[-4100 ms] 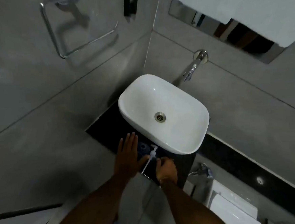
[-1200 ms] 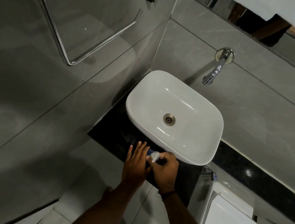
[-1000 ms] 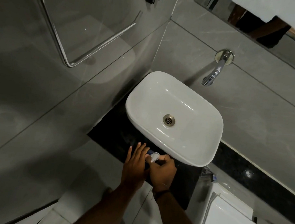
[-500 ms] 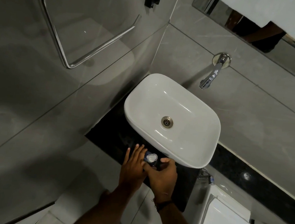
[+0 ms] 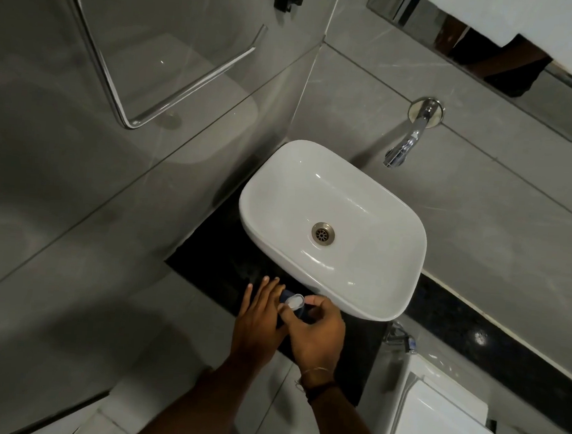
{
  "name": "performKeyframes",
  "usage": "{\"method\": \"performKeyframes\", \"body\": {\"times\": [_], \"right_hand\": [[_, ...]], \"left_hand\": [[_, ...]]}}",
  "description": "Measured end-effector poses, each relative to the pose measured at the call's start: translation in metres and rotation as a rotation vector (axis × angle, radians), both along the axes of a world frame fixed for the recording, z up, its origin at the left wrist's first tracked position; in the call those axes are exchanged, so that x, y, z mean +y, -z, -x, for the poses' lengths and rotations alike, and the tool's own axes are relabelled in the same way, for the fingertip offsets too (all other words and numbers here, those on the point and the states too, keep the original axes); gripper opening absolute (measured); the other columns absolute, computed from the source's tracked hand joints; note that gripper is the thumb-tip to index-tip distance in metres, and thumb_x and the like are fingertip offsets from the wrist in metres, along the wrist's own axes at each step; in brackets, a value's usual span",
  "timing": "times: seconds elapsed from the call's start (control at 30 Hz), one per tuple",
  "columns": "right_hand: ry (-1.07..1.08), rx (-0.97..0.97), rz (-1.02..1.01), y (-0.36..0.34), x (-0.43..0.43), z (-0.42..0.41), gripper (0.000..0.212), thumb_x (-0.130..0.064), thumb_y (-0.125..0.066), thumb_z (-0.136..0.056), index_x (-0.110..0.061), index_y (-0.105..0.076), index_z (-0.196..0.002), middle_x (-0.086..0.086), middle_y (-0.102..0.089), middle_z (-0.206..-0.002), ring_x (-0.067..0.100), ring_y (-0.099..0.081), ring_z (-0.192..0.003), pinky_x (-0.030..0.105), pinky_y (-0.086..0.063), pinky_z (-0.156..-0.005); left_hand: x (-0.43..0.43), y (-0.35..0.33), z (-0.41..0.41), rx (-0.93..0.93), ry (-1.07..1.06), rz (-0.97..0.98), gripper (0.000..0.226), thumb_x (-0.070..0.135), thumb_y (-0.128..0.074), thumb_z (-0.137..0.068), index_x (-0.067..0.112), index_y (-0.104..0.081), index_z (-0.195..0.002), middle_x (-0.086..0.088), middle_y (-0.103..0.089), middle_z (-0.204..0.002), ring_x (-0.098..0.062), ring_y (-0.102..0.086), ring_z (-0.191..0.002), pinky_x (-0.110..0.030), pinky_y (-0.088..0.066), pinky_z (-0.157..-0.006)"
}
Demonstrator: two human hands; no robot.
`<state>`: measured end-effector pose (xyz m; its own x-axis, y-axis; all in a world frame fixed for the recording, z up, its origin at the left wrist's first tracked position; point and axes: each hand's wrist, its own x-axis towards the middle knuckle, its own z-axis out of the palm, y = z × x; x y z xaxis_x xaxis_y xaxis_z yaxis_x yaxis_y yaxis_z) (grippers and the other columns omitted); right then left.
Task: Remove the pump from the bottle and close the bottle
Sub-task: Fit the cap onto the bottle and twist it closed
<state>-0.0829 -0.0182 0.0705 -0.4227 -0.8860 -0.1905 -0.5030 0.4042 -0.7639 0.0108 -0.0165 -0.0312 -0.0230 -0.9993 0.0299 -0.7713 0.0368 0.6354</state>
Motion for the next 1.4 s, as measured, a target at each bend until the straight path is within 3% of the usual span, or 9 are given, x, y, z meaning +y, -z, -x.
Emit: {"method": "performKeyframes", "body": {"times": [0.2, 0.33, 0.5, 0.63, 0.73, 0.97, 1.07, 1.2, 1.4], "right_hand": [[-0.138, 0.073, -0.013, 0.002, 0.002, 0.013, 0.047, -0.027, -0.096, -0.068, -0.023, -0.081, -0.112, -0.002, -0.071, -0.103, 0.022, -0.068, -0.099, 0.036, -0.063, -0.086], [-0.146, 0.055, 0.001, 0.006, 0.003, 0.016, 0.051, -0.034, -0.096, -0.065, -0.026, -0.080, -0.112, -0.004, -0.069, -0.100, 0.018, -0.067, -0.095, 0.031, -0.062, -0.084], [0.202, -0.452, -0.172, 0.025, 0.004, 0.024, 0.028, -0.031, -0.077, -0.092, -0.017, -0.076, -0.116, 0.011, -0.076, -0.117, 0.029, -0.073, -0.112, 0.045, -0.059, -0.101], [0.256, -0.767, -0.435, 0.035, 0.004, 0.022, 0.027, -0.036, -0.053, -0.105, -0.025, -0.068, -0.125, 0.011, -0.074, -0.125, 0.031, -0.073, -0.108, 0.041, -0.061, -0.083], [0.259, -0.785, -0.413, 0.047, 0.004, 0.016, 0.032, -0.028, -0.056, -0.105, -0.018, -0.067, -0.133, 0.019, -0.075, -0.126, 0.040, -0.073, -0.116, 0.052, -0.061, -0.098], [0.284, -0.833, -0.313, 0.054, -0.019, -0.015, 0.037, -0.011, -0.058, -0.105, -0.002, -0.062, -0.141, 0.025, -0.069, -0.136, 0.043, -0.065, -0.130, 0.047, -0.059, -0.096], [0.184, -0.828, -0.320, 0.046, -0.040, -0.046, 0.033, -0.016, -0.059, -0.105, -0.007, -0.065, -0.136, 0.018, -0.075, -0.124, 0.029, -0.073, -0.111, 0.030, -0.058, -0.075], [0.098, -0.812, -0.361, 0.044, -0.069, -0.092, 0.026, -0.019, -0.062, -0.103, -0.013, -0.070, -0.127, 0.008, -0.074, -0.103, 0.020, -0.071, -0.094, 0.029, -0.053, -0.074], [0.081, -0.772, -0.392, 0.052, -0.098, -0.134, 0.032, -0.019, -0.064, -0.102, -0.007, -0.068, -0.132, 0.011, -0.070, -0.104, 0.016, -0.065, -0.080, 0.029, -0.049, -0.069]], "left_hand": [[0.000, -0.001, 0.000, 0.030, -0.023, 0.015, 0.059, 0.036, -0.036, -0.096, 0.005, -0.051, -0.144, -0.010, -0.053, -0.152, -0.026, -0.034, -0.150, -0.053, -0.025, -0.124], [0.000, 0.001, 0.000, 0.044, -0.025, 0.033, 0.059, 0.037, -0.049, -0.095, 0.004, -0.052, -0.143, -0.011, -0.055, -0.150, -0.026, -0.036, -0.149, -0.054, -0.028, -0.123], [0.000, 0.001, 0.001, 0.144, -0.026, -0.093, 0.080, 0.060, -0.059, -0.090, 0.009, -0.043, -0.150, -0.010, -0.050, -0.154, -0.026, -0.038, -0.148, -0.045, -0.030, -0.123], [0.001, -0.004, 0.003, 0.237, -0.049, -0.246, 0.085, 0.065, -0.058, -0.089, 0.021, -0.029, -0.156, -0.004, -0.046, -0.155, -0.024, -0.051, -0.135, -0.038, -0.049, -0.102], [0.002, -0.005, 0.002, 0.260, -0.042, -0.252, 0.082, 0.063, -0.054, -0.092, 0.022, -0.025, -0.158, -0.003, -0.042, -0.158, -0.024, -0.051, -0.136, -0.037, -0.048, -0.102], [-0.013, -0.007, -0.029, 0.322, -0.083, -0.223, 0.077, 0.057, -0.059, -0.094, 0.025, -0.027, -0.156, -0.001, -0.046, -0.155, -0.020, -0.052, -0.134, -0.022, -0.038, -0.096], [-0.030, -0.015, -0.063, 0.336, -0.143, -0.205, 0.077, 0.054, -0.062, -0.092, 0.025, -0.028, -0.156, -0.001, -0.048, -0.154, -0.020, -0.051, -0.134, -0.024, -0.037, -0.099], [-0.053, -0.018, -0.111, 0.315, -0.195, -0.181, 0.077, 0.044, -0.066, -0.094, 0.021, -0.028, -0.156, -0.005, -0.047, -0.156, -0.023, -0.047, -0.139, -0.027, -0.034, -0.106], [-0.076, -0.008, -0.154, 0.337, -0.207, -0.227, 0.080, 0.041, -0.066, -0.095, 0.021, -0.023, -0.159, -0.008, -0.038, -0.162, -0.025, -0.039, -0.146, -0.050, -0.036, -0.118]]}}
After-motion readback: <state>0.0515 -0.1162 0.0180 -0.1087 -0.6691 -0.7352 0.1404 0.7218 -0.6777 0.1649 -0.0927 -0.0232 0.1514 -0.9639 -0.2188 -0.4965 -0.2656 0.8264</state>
